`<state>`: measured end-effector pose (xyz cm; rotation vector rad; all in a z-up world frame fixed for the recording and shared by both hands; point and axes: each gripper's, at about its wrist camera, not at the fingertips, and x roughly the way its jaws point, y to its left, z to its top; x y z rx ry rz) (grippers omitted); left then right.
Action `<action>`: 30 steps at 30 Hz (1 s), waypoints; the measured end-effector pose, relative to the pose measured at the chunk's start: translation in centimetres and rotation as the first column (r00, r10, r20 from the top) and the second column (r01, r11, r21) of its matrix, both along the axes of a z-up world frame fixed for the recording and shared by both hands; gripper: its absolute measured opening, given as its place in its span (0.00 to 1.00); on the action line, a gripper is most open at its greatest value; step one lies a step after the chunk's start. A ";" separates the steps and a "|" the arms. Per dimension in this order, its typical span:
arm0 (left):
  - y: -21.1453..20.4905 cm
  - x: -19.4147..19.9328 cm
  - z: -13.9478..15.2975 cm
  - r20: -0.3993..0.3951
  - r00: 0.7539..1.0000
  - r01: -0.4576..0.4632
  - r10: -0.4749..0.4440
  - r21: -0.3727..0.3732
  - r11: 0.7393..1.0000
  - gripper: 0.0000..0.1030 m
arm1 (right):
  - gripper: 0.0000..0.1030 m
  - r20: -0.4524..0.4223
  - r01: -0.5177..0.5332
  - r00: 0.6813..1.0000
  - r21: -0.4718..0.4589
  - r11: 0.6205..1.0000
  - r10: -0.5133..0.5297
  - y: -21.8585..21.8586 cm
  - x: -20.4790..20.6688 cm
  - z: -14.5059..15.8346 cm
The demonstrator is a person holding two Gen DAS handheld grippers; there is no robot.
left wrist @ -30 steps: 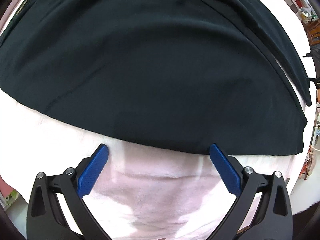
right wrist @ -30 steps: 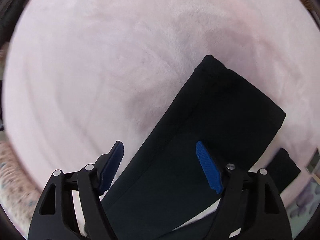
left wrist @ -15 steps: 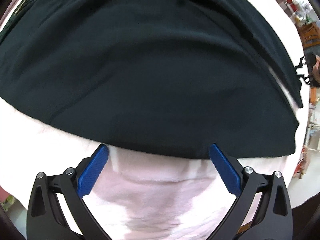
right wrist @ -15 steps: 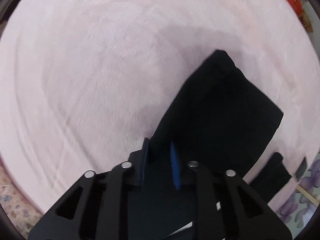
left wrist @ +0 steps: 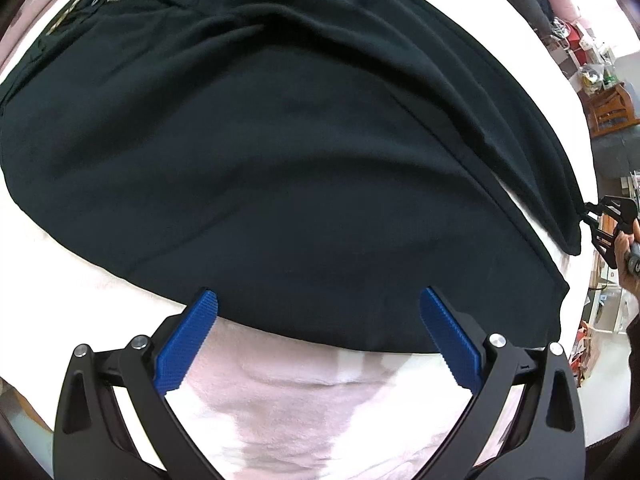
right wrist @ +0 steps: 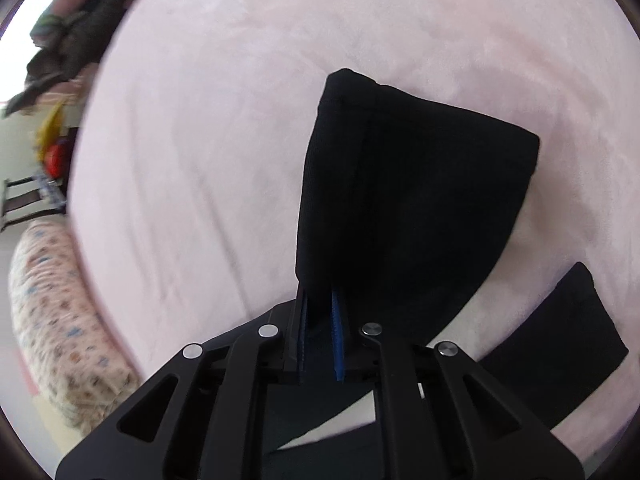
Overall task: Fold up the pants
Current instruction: 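Lift the cuffs with the right gripper and carry them toward the waistband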
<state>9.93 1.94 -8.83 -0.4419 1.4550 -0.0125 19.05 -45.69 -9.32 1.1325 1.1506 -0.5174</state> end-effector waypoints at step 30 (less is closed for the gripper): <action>0.3 1.6 3.1 0.105 0.994 -0.025 0.031 -0.060 0.998 0.98 | 0.06 0.270 0.045 0.960 0.119 0.992 -0.076 -0.6 -15.8 2.5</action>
